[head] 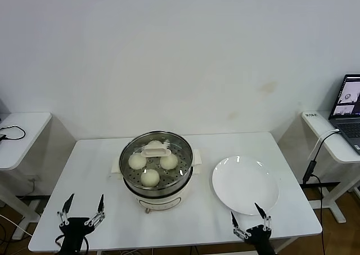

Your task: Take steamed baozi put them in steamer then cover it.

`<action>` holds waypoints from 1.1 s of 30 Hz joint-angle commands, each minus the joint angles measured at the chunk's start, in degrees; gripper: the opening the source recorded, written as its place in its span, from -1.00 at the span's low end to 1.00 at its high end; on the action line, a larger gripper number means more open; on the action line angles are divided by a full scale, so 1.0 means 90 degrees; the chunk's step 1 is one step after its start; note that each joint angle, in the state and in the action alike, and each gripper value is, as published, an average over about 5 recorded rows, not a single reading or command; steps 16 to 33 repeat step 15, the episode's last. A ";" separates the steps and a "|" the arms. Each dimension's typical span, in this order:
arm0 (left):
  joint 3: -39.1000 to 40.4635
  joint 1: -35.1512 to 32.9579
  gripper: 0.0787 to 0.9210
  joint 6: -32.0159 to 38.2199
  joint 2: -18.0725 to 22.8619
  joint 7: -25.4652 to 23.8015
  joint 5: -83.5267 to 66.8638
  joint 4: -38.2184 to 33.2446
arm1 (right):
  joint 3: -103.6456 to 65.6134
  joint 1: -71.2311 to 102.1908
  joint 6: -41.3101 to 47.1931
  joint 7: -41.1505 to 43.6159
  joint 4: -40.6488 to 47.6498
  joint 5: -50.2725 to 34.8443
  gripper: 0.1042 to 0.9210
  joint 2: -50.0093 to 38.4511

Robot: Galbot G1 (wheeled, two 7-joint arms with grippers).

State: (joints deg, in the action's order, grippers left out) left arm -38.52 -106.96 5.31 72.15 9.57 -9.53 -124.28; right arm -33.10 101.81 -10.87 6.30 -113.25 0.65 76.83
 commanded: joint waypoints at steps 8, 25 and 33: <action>-0.0280 -0.0421 0.77 0.0321 0.0239 0.0007 -0.0809 0.0636 | 0.0341 0.0201 0.0856 -0.0041 -0.0541 -0.0638 0.76 -0.0235; -0.0186 -0.0528 0.77 0.0361 0.0301 -0.0049 -0.0734 0.0669 | 0.0351 0.0221 0.1087 -0.0077 -0.0731 -0.0667 0.76 -0.0243; -0.0186 -0.0528 0.77 0.0361 0.0301 -0.0049 -0.0734 0.0669 | 0.0351 0.0221 0.1087 -0.0077 -0.0731 -0.0667 0.76 -0.0243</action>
